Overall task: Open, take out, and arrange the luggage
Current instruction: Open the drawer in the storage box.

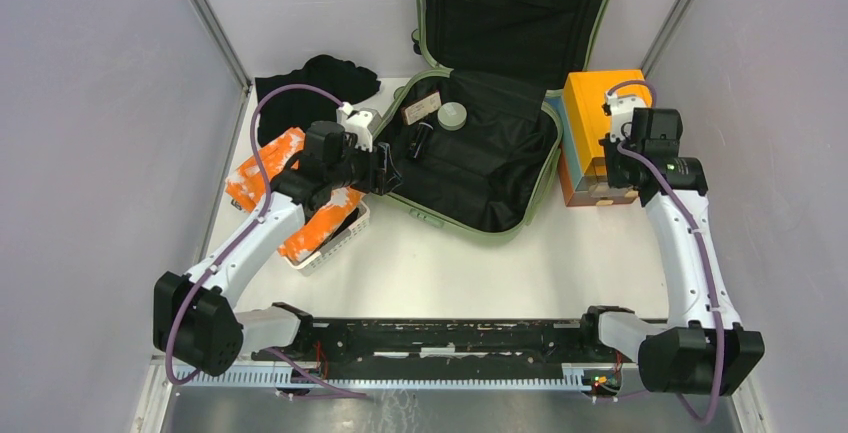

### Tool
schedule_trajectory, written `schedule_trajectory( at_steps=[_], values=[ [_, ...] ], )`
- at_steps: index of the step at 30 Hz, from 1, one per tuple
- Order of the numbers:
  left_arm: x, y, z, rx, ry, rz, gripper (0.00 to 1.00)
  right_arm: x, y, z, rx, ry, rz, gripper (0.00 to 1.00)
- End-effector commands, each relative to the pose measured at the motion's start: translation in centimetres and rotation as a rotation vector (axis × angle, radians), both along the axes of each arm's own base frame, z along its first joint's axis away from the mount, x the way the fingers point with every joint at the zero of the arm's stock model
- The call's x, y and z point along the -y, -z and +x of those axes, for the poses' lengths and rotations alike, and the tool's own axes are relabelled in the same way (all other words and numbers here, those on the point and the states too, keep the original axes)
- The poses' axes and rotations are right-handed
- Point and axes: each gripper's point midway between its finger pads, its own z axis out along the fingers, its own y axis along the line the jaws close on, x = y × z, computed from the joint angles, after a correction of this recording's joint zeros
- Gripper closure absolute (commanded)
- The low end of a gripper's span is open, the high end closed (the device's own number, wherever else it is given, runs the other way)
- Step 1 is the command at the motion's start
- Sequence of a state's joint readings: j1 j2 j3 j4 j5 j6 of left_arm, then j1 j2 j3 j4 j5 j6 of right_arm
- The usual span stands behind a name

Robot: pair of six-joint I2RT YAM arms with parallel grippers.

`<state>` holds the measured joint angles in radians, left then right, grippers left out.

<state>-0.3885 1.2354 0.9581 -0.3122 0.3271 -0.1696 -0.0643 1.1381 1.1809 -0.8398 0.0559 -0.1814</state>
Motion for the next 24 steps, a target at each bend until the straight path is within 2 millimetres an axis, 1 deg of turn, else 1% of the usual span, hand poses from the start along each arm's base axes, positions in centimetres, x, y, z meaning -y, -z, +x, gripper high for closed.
schedule_trajectory(
  at_steps=[1, 5, 8, 10, 11, 12, 14, 16, 18, 19, 20, 21, 22, 24],
  values=[
    [-0.3, -1.0, 0.2, 0.069, 0.012, 0.020, 0.34, 0.4, 0.0, -2.4, -0.080, 0.035, -0.034, 0.93],
    [-0.2, -0.9, 0.1, 0.067, 0.016, 0.017, 0.34, 0.5, -0.4, -3.1, -0.085, 0.056, -0.046, 0.93],
    [-0.1, -0.9, 0.1, 0.065, 0.021, 0.013, 0.34, 0.7, -0.3, -3.4, -0.097, 0.077, -0.057, 0.92],
    [-0.1, -1.0, 0.2, 0.067, 0.019, 0.009, 0.34, 1.5, -0.9, -3.3, -0.078, 0.118, -0.086, 0.90],
    [-0.1, -1.0, 0.2, 0.065, 0.019, 0.007, 0.34, 2.0, -1.7, -3.2, -0.049, 0.145, -0.104, 0.85],
    [0.0, -1.1, 0.2, 0.065, 0.022, 0.001, 0.34, 2.2, -2.6, -2.7, -0.008, 0.155, -0.110, 0.78],
    [0.4, -1.6, 0.1, 0.063, 0.030, -0.020, 0.34, 2.1, -4.7, -1.7, 0.105, 0.160, -0.099, 0.67],
    [0.9, -2.5, 0.2, 0.064, 0.038, -0.048, 0.34, 1.3, -6.5, -0.5, 0.223, 0.126, -0.058, 0.54],
    [1.4, -3.7, 0.4, 0.069, 0.043, -0.080, 0.34, -0.2, -8.0, 0.9, 0.339, 0.064, 0.003, 0.46],
    [1.7, -4.3, 0.5, 0.074, 0.045, -0.101, 0.34, -1.0, -9.0, 1.5, 0.401, 0.029, 0.035, 0.44],
    [2.0, -5.1, 0.6, 0.078, 0.047, -0.125, 0.34, -2.1, -9.4, 1.9, 0.448, -0.021, 0.074, 0.42],
    [2.2, -5.8, 0.8, 0.084, 0.044, -0.147, 0.34, -3.2, -10.4, 2.2, 0.510, -0.074, 0.107, 0.41],
    [2.5, -6.5, 1.0, 0.085, 0.037, -0.175, 0.33, -4.5, -10.7, 2.4, 0.547, -0.141, 0.144, 0.40],
    [3.2, -7.6, 1.7, 0.088, 0.028, -0.227, 0.32, -7.0, -12.1, 2.6, 0.649, -0.275, 0.210, 0.33]
  ],
)
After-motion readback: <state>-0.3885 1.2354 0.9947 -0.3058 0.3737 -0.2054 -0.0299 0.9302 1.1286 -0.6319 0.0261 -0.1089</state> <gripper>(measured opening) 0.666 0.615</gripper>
